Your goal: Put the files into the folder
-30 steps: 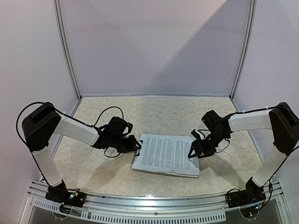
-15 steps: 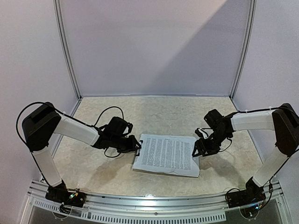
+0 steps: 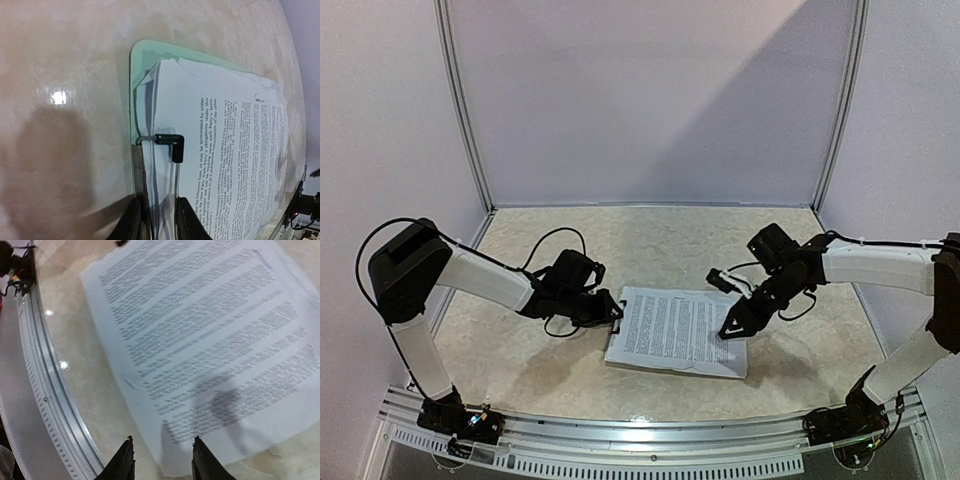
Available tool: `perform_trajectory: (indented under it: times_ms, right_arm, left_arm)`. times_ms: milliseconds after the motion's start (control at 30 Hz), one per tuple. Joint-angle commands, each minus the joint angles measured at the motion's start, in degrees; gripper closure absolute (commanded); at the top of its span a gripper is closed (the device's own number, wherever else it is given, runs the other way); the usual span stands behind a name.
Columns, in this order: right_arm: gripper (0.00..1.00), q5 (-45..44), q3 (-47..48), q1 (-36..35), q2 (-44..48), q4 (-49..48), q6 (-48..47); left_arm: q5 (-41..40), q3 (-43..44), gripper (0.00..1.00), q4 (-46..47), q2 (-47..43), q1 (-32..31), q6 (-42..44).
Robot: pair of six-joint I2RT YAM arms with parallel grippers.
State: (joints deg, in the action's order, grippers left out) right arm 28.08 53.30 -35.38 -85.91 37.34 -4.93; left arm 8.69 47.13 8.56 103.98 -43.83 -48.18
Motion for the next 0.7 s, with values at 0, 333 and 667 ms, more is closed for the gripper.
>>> perform_trajectory:
  times_ms: [0, 333, 667]
  right_arm:
    - [0.64, 2.1, 0.8, -10.9, 0.6, -1.0, -9.4]
    - [0.72, -6.1, 3.4, -28.6, -11.1, -11.4, -10.9]
    - [0.75, -19.4, 4.9, -30.3, -16.8, -12.6, -9.5]
  left_arm:
    - [0.0, -0.9, 1.0, -6.9, 3.6, -1.1, -0.5]
    - [0.1, -1.0, 1.0, -7.1, 3.3, -1.3, -0.4]
    - [0.4, -1.9, 1.0, -6.7, 2.7, -1.3, 0.1]
